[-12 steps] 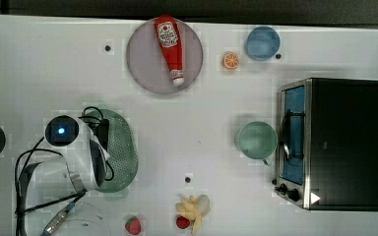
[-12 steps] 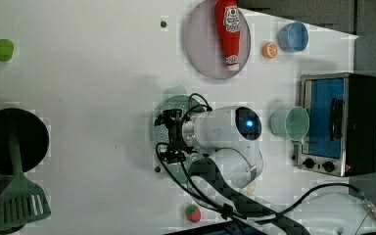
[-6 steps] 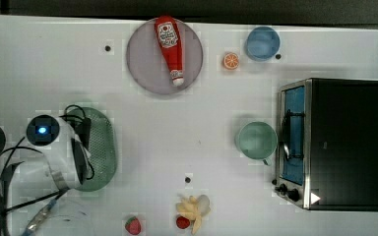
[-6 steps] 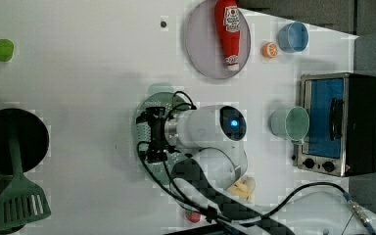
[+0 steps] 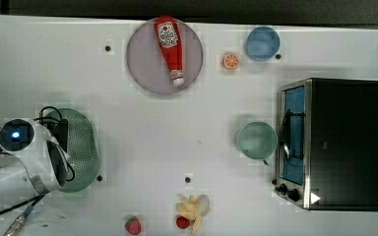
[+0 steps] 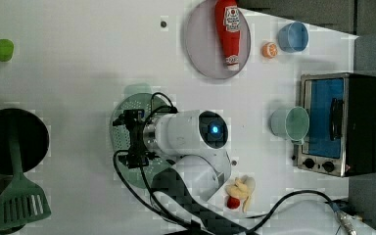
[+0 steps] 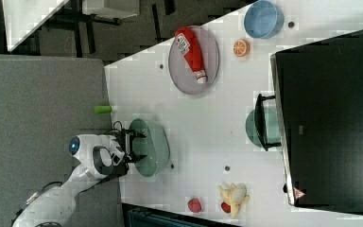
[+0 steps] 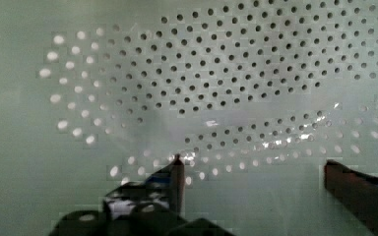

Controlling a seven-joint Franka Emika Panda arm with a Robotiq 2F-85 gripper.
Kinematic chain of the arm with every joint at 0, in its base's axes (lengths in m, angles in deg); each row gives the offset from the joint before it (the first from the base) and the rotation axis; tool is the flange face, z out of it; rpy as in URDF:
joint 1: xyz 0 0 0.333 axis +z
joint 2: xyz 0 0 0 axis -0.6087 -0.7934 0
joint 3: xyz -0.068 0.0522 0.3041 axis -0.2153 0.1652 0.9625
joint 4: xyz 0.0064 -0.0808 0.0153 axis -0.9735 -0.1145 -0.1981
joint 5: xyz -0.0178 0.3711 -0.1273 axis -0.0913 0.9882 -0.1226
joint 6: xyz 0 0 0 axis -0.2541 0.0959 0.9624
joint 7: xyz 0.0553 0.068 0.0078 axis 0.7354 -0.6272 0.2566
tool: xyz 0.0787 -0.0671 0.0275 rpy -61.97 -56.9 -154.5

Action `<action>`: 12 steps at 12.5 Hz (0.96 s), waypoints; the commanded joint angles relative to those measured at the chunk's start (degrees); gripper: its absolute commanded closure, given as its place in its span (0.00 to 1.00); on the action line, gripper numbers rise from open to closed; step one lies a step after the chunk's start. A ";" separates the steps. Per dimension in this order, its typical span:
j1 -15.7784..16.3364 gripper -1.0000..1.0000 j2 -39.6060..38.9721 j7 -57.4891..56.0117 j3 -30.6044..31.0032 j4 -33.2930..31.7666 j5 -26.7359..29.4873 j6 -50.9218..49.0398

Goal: Drag strainer right to left.

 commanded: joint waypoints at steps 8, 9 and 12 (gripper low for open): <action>0.35 0.00 19.71 -27.04 -12.65 1.65 -9.09 -18.42; 0.15 0.00 23.30 -32.61 -16.14 1.87 -9.93 -20.98; -0.77 0.00 32.70 -49.52 -27.21 3.33 -11.89 -28.79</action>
